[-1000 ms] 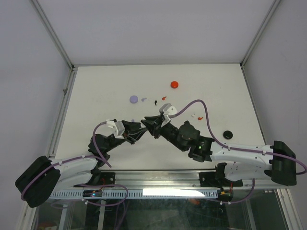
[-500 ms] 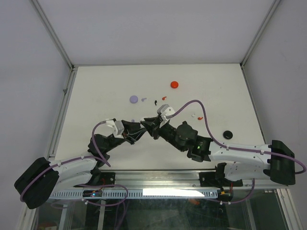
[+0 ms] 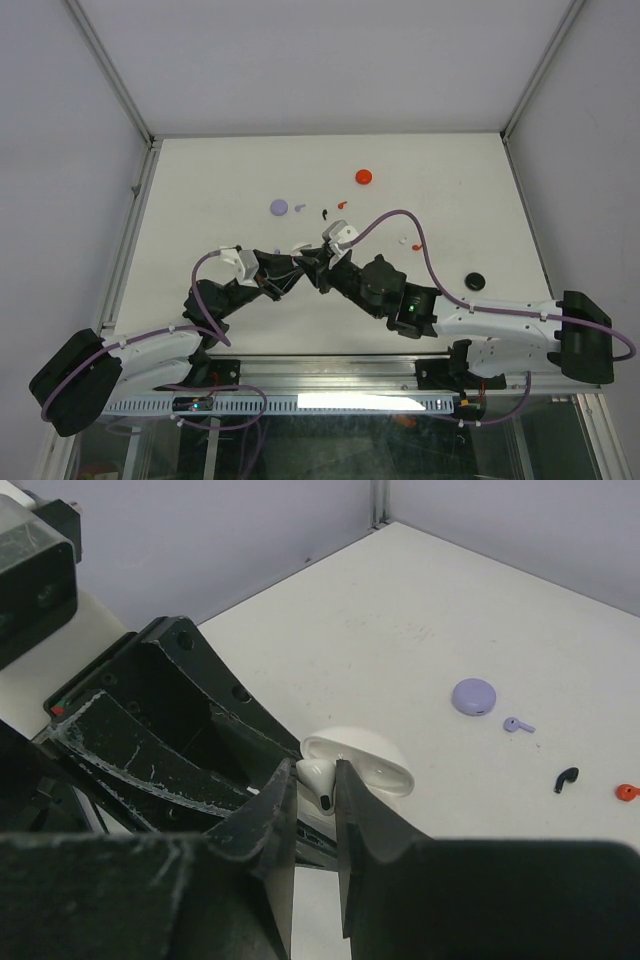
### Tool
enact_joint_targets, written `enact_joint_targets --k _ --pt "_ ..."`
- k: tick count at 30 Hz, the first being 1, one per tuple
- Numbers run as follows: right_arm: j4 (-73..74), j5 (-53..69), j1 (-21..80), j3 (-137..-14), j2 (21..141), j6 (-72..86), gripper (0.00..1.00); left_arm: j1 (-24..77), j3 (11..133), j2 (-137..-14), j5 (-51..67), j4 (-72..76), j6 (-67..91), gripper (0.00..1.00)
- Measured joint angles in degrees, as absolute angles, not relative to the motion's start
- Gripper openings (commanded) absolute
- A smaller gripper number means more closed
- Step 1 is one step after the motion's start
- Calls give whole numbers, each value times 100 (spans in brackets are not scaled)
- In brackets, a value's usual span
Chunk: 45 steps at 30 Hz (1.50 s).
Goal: Insert the wireless bluetooth earbuds into the charging case
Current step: Place the earbud in the charging case, then pick up the earbud from the center of the board.
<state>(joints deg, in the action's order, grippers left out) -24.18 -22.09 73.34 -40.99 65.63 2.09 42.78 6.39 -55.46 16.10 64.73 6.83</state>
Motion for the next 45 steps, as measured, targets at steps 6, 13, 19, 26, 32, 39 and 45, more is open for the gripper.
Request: enact_joint_targets --k 6,13,19,26,32,39,45 --pt "-2272 -2377 7358 -4222 6726 244 21 4276 642 -5548 1588 6425 681 0" --pt "-2187 -2508 7376 -4289 6748 329 42 4276 642 -5548 1496 6425 683 0" --pt "-1824 -2528 7376 -4445 6718 412 51 4276 642 -5666 1378 6429 685 0" --pt "-847 -2633 7306 -5033 6560 550 58 4274 639 -5732 1114 6326 690 0" --pt "272 -2591 6661 -5640 6556 934 60 4163 637 -5732 1057 6003 711 0" --pt "1203 -2226 5529 -5638 6560 1304 61 3704 580 -5732 1269 5808 827 0" --pt "1466 -1809 4285 -5345 6652 1463 61 3459 569 -5747 1706 5804 843 0"
